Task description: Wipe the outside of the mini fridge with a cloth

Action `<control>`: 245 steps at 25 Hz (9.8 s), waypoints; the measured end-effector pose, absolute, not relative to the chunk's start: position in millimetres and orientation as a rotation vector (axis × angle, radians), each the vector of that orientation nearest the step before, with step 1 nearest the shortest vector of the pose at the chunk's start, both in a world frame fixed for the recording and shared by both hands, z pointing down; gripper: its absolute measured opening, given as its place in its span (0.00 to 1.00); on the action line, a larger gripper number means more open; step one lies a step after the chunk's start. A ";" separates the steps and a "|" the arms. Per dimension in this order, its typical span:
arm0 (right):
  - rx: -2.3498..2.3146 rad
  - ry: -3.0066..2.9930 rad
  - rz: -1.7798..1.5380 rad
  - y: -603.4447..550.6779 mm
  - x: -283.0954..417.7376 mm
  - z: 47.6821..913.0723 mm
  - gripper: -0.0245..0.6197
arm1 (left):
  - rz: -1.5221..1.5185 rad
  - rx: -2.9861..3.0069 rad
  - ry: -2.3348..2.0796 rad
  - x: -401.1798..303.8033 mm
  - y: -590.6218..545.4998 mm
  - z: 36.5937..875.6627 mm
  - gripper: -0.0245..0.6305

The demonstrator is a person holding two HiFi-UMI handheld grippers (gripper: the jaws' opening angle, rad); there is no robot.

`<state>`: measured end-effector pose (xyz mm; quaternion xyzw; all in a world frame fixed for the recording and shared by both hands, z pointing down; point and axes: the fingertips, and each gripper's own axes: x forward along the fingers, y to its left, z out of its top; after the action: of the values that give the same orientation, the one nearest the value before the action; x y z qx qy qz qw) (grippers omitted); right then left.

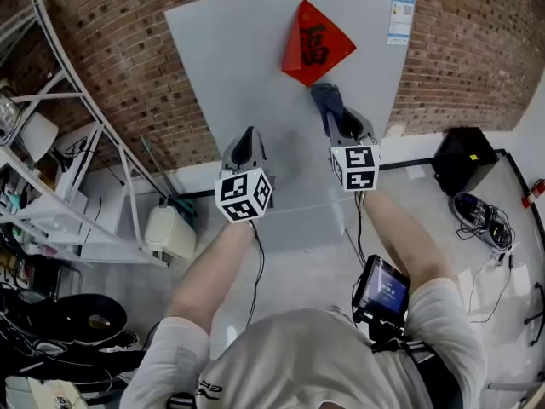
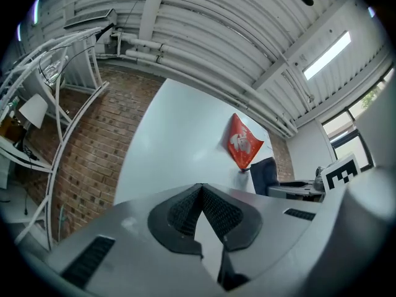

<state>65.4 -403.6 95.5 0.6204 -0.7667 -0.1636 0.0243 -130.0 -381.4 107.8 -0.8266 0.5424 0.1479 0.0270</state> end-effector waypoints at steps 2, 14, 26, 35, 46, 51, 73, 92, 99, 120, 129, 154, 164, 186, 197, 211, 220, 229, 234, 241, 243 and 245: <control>1.849 -2.416 -0.515 -401.7 21.7 103.5 0.17 | 0.446 -2.537 1.707 -157.1 -377.8 114.5 0.04; 1.582 -2.564 -0.523 -416.9 -171.9 132.4 0.17 | 0.406 -2.459 1.860 -285.0 -367.6 139.0 0.04; 1.636 -2.511 -0.472 -429.1 -153.9 144.6 0.17 | 0.393 -2.494 1.866 -287.2 -375.8 154.5 0.04; 1.732 -2.444 -0.493 -428.0 -62.0 139.0 0.17 | 0.389 -2.565 1.794 -213.8 -389.0 156.6 0.04; 1.912 -2.324 -0.457 -431.5 80.3 136.8 0.17 | 0.371 -2.636 1.713 -119.6 -406.1 160.7 0.04; 2.023 -2.270 -0.393 -434.8 146.9 138.3 0.17 | 0.355 -2.656 1.681 -81.0 -410.0 160.8 0.04; 2.019 -2.345 -0.353 -411.9 150.0 153.7 0.17 | 0.324 -2.626 1.722 -80.6 -395.8 166.0 0.04; 1.501 -2.575 -0.350 -408.4 -165.5 230.7 0.17 | 0.193 -2.539 1.954 -270.9 -363.6 230.2 0.04; 1.521 -2.514 -0.319 -429.1 -183.0 246.1 0.17 | 0.178 -2.551 1.975 -296.6 -369.3 242.8 0.04; 1.721 -2.374 -0.293 -433.4 -12.9 241.8 0.17 | 0.175 -2.669 1.888 -186.6 -387.8 251.8 0.04; 1.849 -2.263 -0.244 -436.7 99.6 246.5 0.17 | 0.147 -2.737 1.817 -111.0 -402.0 257.8 0.04; 1.898 -2.260 -0.174 -434.0 209.5 257.6 0.17 | 0.116 -2.740 1.858 -19.9 -397.9 273.8 0.04; 1.568 -2.416 -0.182 -412.7 41.3 306.0 0.17 | 0.043 -2.701 1.991 -119.0 -381.4 315.2 0.04; 1.434 -2.528 -0.216 -432.6 -147.7 382.4 0.17 | 0.036 -2.681 2.044 -256.9 -392.1 397.2 0.04; 1.663 -2.448 -0.321 -432.4 -2.4 396.0 0.17 | 0.193 -2.714 1.912 -176.9 -390.8 426.0 0.04; 1.991 -2.250 -0.279 -443.2 178.2 413.4 0.17 | 0.190 -2.816 1.756 -69.2 -406.9 454.5 0.04; 2.050 -2.222 -0.257 -442.4 212.0 417.6 0.17 | 0.185 -2.822 1.736 -44.2 -413.9 460.8 0.04; 1.772 -2.383 -0.095 -408.1 112.9 461.0 0.17 | 0.021 -2.748 1.932 -88.4 -393.3 479.5 0.04; 1.552 -2.509 -0.037 -387.0 24.1 516.9 0.17 | -0.023 -2.686 2.044 -133.9 -374.9 522.6 0.04; 1.406 -2.622 -0.074 -383.3 -60.4 626.9 0.17 | 0.028 -2.611 2.075 -176.0 -366.1 626.4 0.04; 1.381 -2.654 -0.109 -386.4 -84.1 654.0 0.17 | 0.052 -2.587 2.079 -190.4 -368.2 655.4 0.04; 1.358 -2.683 -0.161 -389.8 -104.0 677.0 0.17 | 0.083 -2.566 2.073 -200.9 -373.8 679.3 0.04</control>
<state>-104.0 -389.8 677.0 0.4501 -0.8890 -0.0534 0.0650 -200.9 -373.8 679.3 -0.7753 0.6262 0.0250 -0.0790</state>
